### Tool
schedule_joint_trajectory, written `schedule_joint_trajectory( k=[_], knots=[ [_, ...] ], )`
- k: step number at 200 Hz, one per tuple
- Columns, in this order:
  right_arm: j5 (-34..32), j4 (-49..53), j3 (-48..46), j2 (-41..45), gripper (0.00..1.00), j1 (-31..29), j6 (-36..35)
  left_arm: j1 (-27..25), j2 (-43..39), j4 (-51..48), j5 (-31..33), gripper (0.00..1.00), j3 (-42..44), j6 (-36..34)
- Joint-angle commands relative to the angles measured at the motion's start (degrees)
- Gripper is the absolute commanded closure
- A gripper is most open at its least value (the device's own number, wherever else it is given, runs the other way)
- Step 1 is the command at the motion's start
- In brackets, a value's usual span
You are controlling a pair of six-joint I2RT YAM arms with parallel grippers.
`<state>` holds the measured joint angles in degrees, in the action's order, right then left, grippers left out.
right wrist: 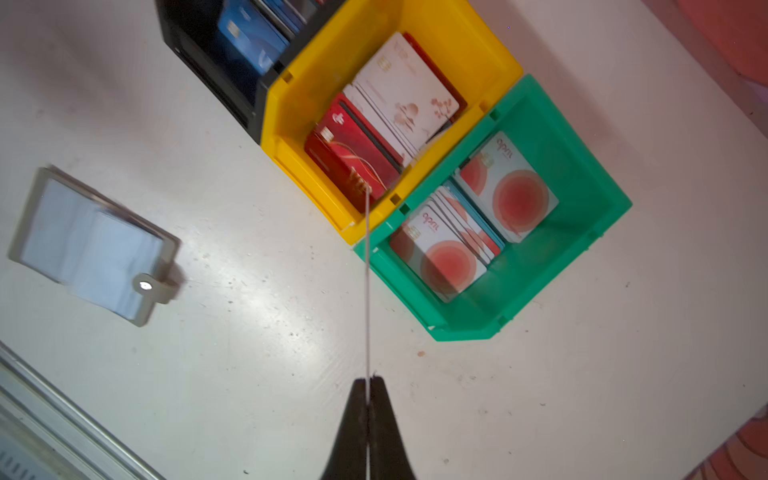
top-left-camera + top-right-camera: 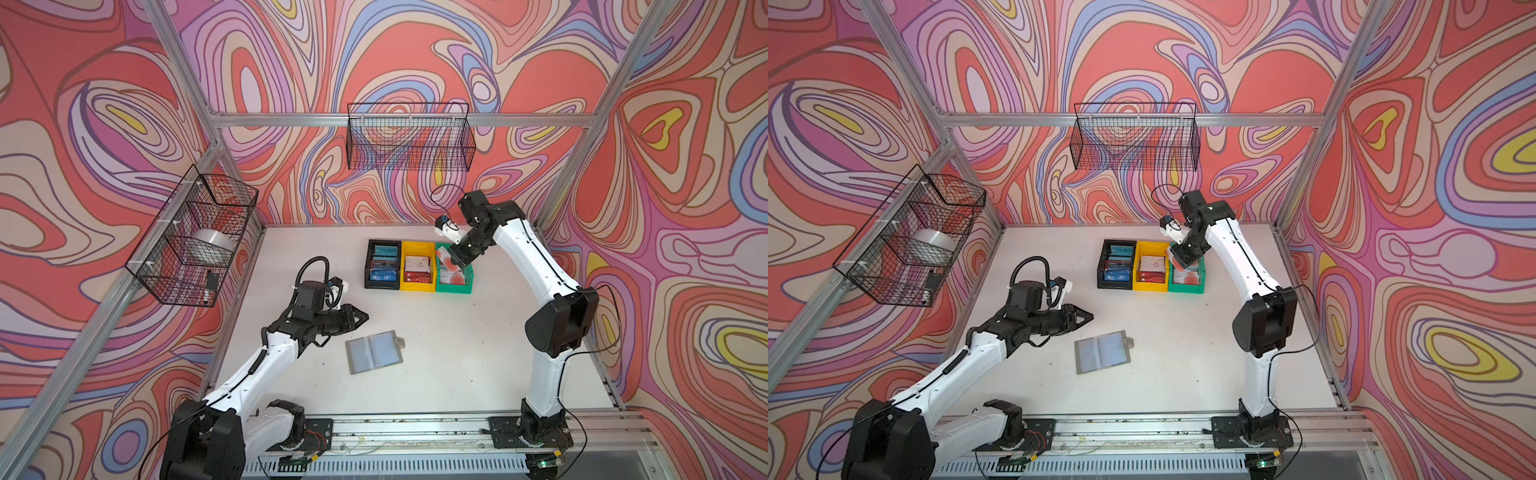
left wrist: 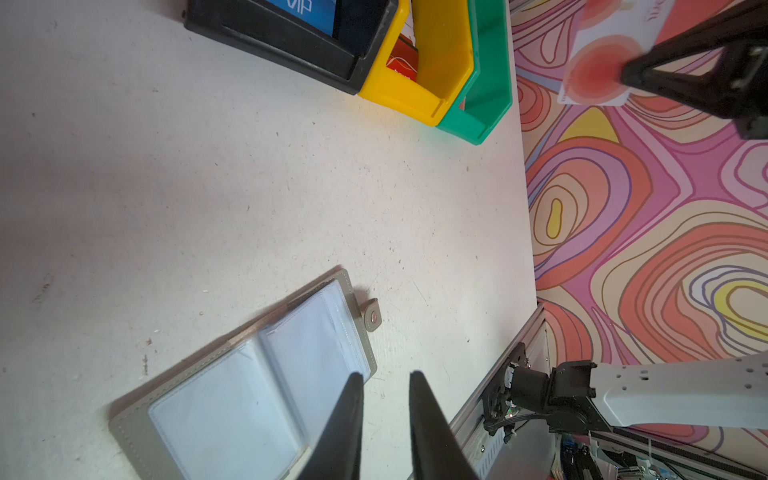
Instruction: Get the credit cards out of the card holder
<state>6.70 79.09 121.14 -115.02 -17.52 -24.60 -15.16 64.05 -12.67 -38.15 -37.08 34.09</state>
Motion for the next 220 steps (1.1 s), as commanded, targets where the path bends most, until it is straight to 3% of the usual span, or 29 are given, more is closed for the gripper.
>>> schedule_joint_trajectory(
  k=[1,78,220],
  knots=[
    [-4.43,0.54,2.57,-0.29,1.0,1.42,-5.63,0.57,-0.66,1.15,-0.45,0.77,-0.57,-0.69],
    [-10.38,-5.19,-6.33,-0.17,1.0,1.52,-17.55,0.81,-1.03,2.95,-0.69,0.76,1.02,0.93],
    [-13.62,-14.86,-13.99,-3.8,1.0,1.51,-27.56,0.82,-5.11,1.85,1.16,0.76,3.23,1.54]
  ],
)
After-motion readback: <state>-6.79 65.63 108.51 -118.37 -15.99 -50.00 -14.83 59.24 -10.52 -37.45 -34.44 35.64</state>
